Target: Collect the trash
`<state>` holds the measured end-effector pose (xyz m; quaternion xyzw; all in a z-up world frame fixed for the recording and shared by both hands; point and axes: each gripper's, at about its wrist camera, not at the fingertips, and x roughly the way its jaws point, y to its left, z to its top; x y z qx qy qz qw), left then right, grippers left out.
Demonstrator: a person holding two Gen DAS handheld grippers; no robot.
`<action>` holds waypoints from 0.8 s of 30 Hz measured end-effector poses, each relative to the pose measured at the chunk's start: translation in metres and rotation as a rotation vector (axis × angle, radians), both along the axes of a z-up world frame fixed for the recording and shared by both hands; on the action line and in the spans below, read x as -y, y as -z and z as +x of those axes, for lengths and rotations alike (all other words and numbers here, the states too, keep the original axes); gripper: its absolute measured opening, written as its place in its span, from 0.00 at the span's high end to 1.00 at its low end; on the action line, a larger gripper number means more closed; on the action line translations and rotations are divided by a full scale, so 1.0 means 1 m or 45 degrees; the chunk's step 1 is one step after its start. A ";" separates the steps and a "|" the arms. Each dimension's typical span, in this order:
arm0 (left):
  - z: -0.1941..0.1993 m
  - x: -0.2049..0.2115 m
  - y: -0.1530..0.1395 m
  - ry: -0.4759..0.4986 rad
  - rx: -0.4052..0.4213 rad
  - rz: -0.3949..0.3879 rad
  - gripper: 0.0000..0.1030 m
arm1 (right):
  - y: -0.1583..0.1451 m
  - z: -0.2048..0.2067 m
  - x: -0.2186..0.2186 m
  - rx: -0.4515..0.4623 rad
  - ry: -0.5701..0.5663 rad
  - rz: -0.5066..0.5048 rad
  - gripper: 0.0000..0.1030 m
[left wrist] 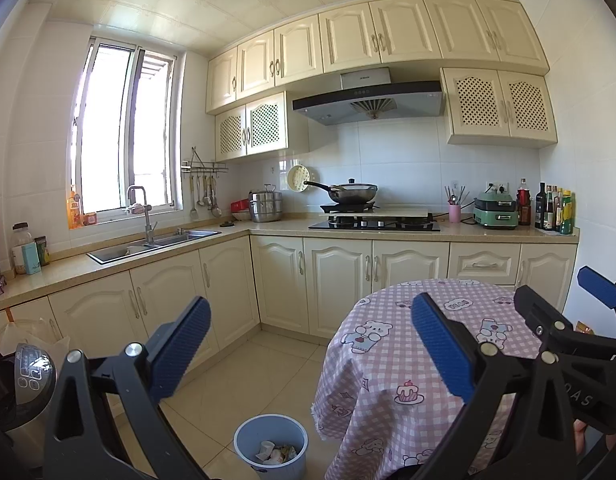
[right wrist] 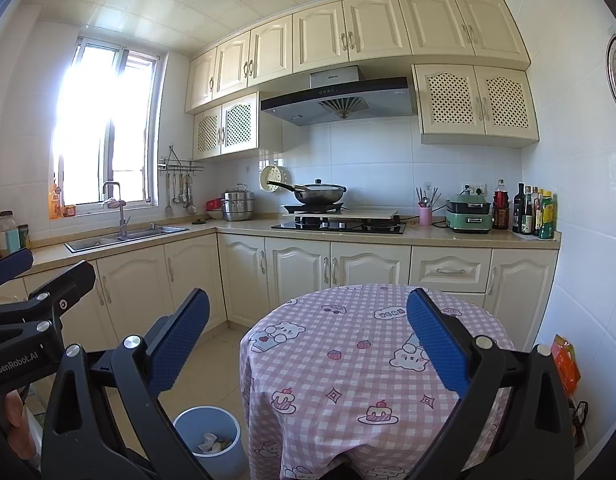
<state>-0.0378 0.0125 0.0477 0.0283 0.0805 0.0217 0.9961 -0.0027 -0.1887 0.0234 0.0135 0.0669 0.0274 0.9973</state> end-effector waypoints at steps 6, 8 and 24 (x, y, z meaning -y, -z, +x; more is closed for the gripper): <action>0.001 -0.002 0.003 -0.001 -0.004 0.000 0.05 | 0.000 0.000 0.000 -0.002 -0.001 -0.001 0.07; 0.001 -0.001 0.003 -0.002 -0.004 0.000 0.05 | 0.001 0.000 0.000 -0.002 -0.001 -0.001 0.07; 0.002 -0.002 0.008 -0.006 -0.011 0.000 0.05 | 0.003 0.002 0.000 -0.006 -0.007 -0.001 0.07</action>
